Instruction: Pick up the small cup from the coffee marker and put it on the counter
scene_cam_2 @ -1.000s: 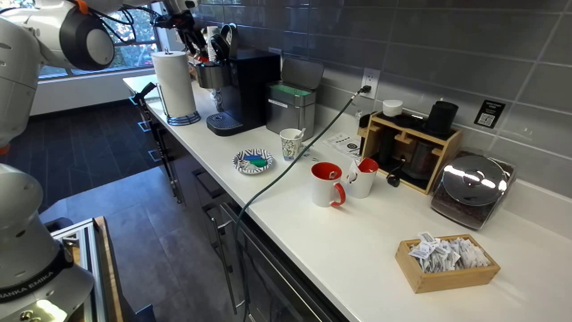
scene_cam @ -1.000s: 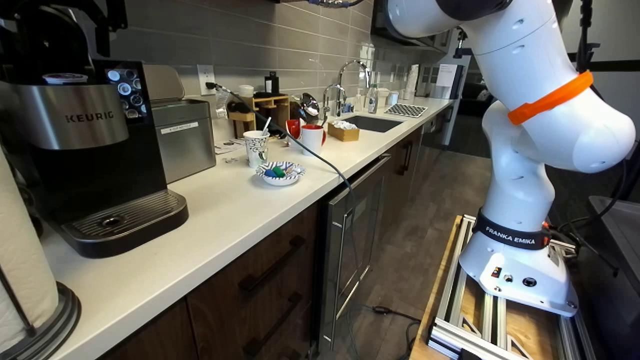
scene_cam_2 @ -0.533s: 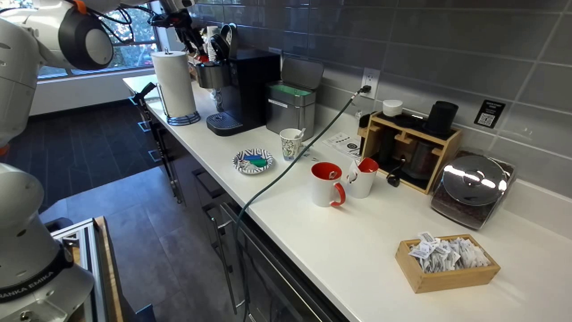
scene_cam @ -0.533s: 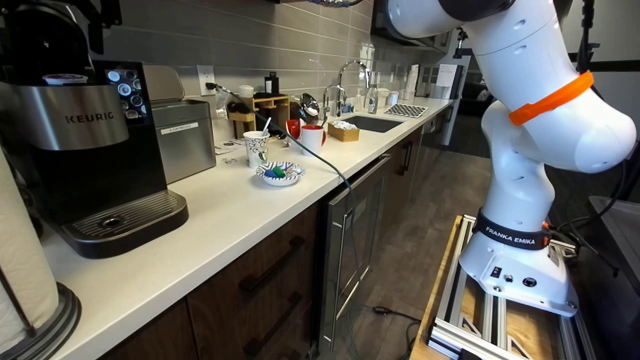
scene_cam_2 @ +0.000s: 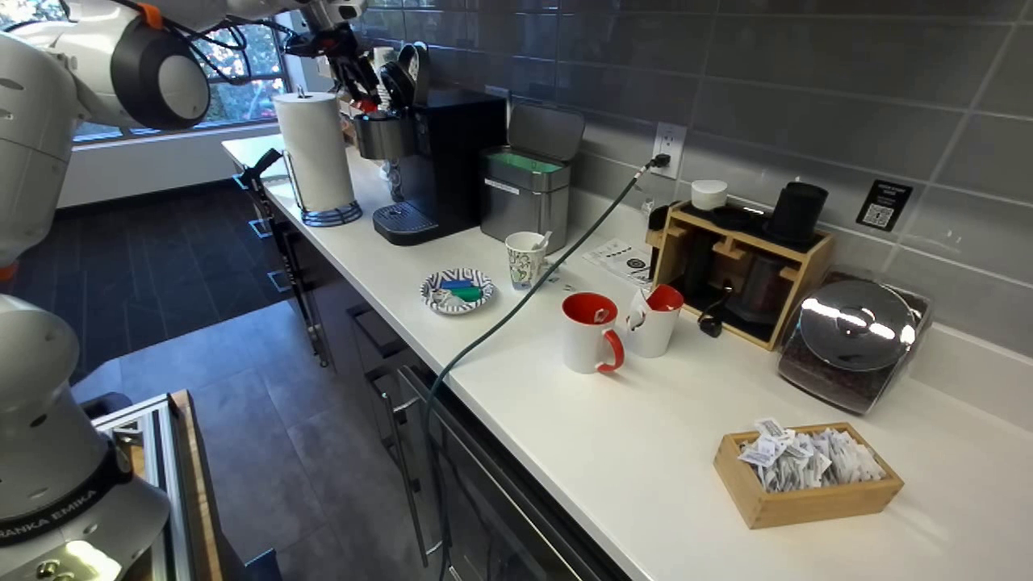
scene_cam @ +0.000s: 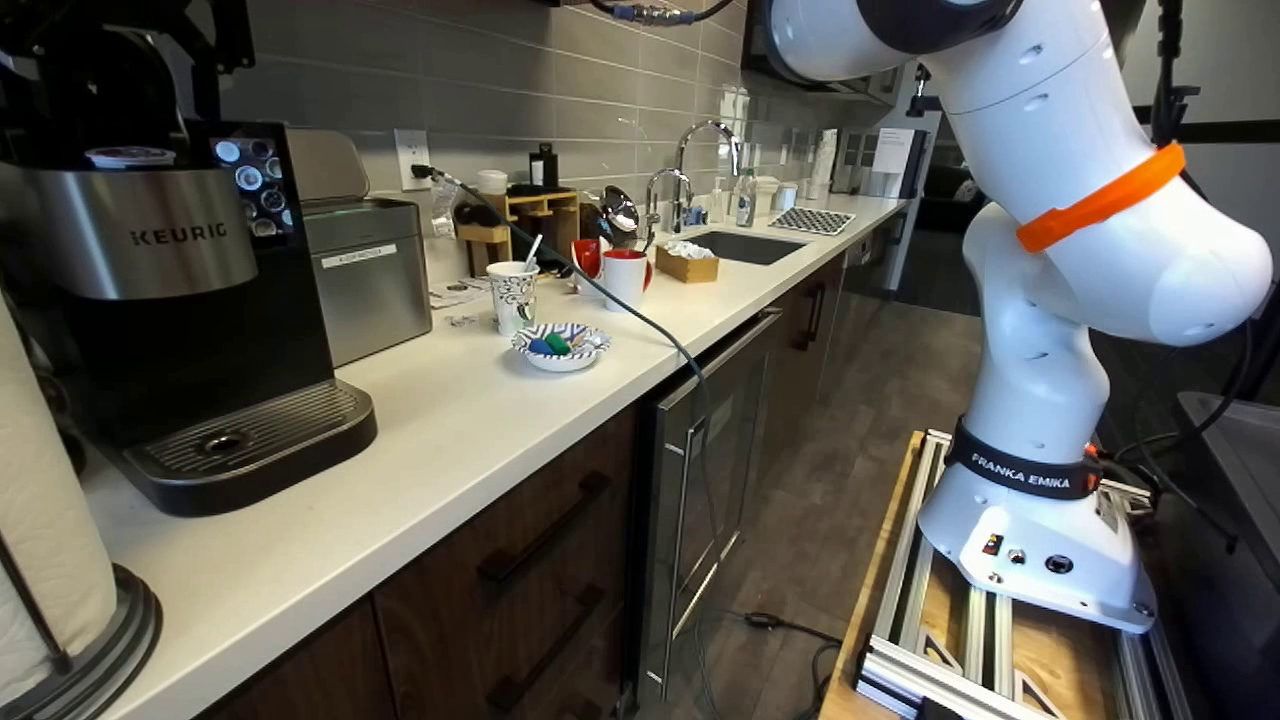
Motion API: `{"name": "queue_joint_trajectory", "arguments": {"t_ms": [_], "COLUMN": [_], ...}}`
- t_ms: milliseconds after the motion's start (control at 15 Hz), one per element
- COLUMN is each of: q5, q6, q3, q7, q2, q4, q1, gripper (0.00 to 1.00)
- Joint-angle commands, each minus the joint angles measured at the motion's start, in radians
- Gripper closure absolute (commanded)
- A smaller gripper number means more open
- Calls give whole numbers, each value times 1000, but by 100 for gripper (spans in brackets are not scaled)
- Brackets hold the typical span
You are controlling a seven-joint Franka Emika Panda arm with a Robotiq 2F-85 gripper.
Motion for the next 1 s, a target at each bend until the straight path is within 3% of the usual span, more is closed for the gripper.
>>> {"name": "queue_joint_trajectory", "arguments": {"t_ms": [0, 333, 533, 600, 667, 733, 933], "q5": [-17, -12, -16, -13, -11, -10, -7], "q6": [26, 48, 43, 42, 43, 43, 41], "q3": [-17, -36, -46, -47, -48, -49, -48], "q7": [10, 15, 7, 5, 2, 0, -14], "q2": [37, 56, 69, 72, 75, 78, 90], "q4": [26, 31, 47, 51, 55, 57, 73], "q1": [5, 4, 9, 9, 8, 8, 5], "gripper": [0, 0, 6, 13, 13, 19, 22]}}
